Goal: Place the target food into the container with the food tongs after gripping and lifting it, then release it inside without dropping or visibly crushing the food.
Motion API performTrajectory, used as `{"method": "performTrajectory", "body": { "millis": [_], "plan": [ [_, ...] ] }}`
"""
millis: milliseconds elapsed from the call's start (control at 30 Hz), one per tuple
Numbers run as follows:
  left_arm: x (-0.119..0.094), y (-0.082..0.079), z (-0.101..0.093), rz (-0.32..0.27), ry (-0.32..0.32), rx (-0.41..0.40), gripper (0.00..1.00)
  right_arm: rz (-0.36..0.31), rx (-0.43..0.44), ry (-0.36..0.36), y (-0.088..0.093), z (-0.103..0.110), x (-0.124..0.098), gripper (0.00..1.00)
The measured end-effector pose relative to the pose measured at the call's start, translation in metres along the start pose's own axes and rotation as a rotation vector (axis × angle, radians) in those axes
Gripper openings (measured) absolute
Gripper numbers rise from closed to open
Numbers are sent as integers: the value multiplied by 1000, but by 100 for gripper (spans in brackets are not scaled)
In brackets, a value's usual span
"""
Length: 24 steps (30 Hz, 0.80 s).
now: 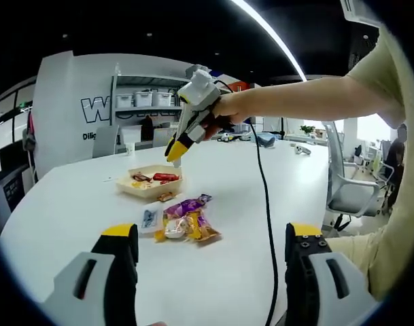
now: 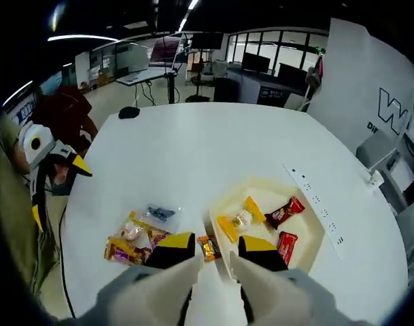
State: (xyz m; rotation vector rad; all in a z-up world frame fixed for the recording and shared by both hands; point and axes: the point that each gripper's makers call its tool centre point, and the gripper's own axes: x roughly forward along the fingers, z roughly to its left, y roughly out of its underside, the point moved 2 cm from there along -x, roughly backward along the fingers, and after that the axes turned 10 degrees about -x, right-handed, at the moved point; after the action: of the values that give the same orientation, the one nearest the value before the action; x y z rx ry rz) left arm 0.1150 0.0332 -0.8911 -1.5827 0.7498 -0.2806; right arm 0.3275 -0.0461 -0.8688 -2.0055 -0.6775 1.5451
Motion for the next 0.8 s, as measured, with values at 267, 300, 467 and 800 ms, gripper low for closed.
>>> {"method": "performTrajectory", "body": {
  "millis": [267, 300, 467, 800],
  "plan": [
    [2, 2, -1, 3, 3, -2, 87, -32, -35, -84, 7, 23, 1, 21],
    [1, 2, -1, 4, 4, -3, 88, -38, -42, -94, 8, 25, 1, 21],
    [1, 3, -1, 4, 1, -2, 87, -69, -79, -141, 8, 39, 3, 21],
    [0, 3, 0, 4, 1, -5, 87, -98, -120, -200, 9, 59, 9, 22]
  ]
}}
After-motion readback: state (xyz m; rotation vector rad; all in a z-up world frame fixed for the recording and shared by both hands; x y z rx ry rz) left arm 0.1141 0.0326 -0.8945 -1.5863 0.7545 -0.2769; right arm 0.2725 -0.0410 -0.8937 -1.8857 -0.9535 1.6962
